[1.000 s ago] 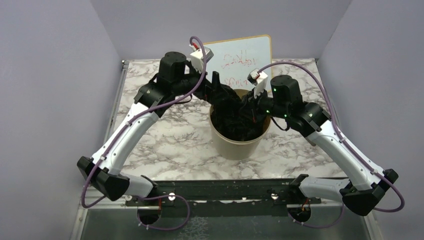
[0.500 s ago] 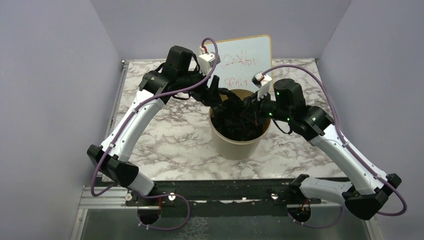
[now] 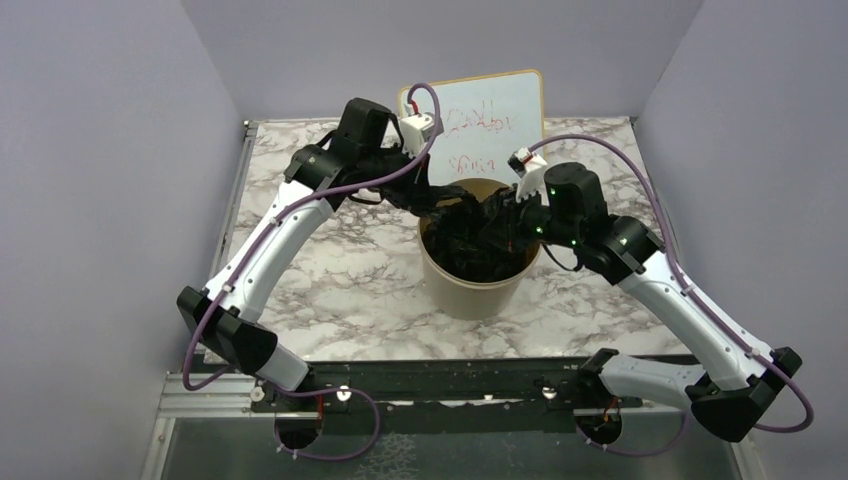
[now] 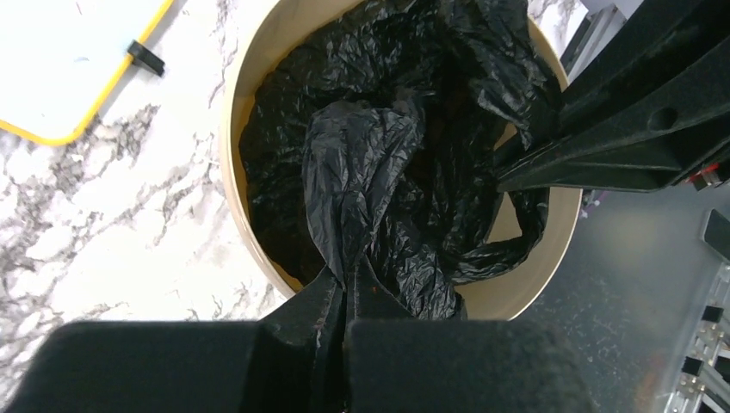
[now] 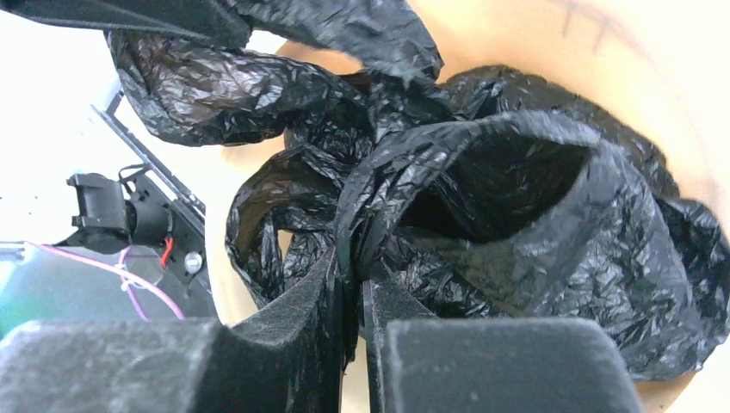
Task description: Put the trash bags into the trash bin
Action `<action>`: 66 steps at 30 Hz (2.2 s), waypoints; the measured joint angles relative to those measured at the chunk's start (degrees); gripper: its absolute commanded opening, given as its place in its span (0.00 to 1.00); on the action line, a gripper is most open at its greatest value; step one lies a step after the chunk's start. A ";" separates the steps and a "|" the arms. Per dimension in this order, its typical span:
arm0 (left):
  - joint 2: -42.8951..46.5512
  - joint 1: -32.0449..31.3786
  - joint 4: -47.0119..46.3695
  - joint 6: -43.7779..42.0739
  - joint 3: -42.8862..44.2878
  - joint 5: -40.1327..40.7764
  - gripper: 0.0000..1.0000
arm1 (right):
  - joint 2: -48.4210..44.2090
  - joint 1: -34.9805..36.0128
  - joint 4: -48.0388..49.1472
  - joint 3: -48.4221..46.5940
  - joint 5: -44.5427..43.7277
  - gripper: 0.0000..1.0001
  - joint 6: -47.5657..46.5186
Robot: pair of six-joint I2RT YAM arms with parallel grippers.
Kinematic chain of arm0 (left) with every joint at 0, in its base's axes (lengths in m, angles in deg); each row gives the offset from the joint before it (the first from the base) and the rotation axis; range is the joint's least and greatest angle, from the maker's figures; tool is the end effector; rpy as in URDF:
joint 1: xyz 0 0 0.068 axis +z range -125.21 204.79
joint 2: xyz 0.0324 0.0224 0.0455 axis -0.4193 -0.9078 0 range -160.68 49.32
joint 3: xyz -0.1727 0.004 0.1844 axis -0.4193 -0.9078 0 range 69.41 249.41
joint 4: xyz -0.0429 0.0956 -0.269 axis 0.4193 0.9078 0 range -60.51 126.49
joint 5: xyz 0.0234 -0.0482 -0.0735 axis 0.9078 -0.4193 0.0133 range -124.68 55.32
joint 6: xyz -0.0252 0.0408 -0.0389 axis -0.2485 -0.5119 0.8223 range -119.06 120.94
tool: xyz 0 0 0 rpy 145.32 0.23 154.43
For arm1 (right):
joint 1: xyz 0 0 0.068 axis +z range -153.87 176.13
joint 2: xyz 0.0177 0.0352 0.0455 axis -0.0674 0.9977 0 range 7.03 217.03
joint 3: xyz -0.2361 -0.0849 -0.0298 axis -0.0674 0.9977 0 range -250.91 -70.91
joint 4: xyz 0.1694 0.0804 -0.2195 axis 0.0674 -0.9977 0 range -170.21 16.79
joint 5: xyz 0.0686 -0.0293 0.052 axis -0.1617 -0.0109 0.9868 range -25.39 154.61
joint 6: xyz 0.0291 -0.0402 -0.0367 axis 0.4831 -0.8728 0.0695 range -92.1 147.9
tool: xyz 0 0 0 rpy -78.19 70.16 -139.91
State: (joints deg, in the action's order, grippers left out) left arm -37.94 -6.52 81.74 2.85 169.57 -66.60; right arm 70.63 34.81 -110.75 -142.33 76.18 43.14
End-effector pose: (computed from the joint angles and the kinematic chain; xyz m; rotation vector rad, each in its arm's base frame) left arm 0.2860 -0.2029 0.4040 0.8774 2.1276 -0.9337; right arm 0.2119 0.1817 0.3687 -0.5658 2.0998 0.7675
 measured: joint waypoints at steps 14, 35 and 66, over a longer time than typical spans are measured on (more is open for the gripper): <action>1.90 -0.04 -8.17 11.02 -6.34 0.68 0.00 | -3.17 0.00 -0.26 2.16 -8.13 0.51 31.08; 13.33 0.90 -13.68 20.09 -14.58 7.15 0.00 | 7.54 -1.31 -7.15 -15.67 -24.81 0.00 18.58; 12.11 -3.93 -25.83 28.74 -24.46 4.28 0.00 | 18.08 -1.62 -14.71 -10.05 -14.91 0.01 4.66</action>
State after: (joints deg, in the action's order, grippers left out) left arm -25.84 -10.45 55.90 31.60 145.11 -62.31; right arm 88.70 33.19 -125.46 -152.38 61.28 47.80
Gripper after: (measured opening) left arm 0.003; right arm 0.021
